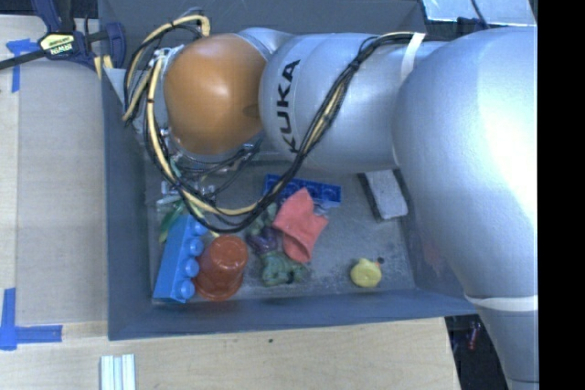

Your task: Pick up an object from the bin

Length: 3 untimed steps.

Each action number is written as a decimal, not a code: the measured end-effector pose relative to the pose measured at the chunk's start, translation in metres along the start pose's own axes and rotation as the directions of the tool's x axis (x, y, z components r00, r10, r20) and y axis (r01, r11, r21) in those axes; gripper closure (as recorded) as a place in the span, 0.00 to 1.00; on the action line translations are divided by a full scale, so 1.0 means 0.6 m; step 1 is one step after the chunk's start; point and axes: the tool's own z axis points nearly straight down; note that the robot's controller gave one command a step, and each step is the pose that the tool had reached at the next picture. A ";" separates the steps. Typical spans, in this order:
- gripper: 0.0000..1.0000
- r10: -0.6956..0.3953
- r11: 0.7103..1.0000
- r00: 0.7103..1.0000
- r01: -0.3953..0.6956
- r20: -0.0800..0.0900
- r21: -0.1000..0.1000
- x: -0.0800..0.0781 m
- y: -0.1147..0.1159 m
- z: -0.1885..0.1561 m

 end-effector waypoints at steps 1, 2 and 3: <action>1.00 0.002 1.000 1.000 -0.002 -0.001 -0.001 0.000 0.000 0.000; 1.00 0.003 1.000 1.000 -0.003 -0.002 -0.006 0.001 0.003 -0.017; 1.00 0.006 1.000 1.000 -0.006 0.002 0.000 -0.001 0.000 -0.053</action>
Offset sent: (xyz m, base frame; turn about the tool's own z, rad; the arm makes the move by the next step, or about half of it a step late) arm -0.0003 -0.0002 0.0441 0.0011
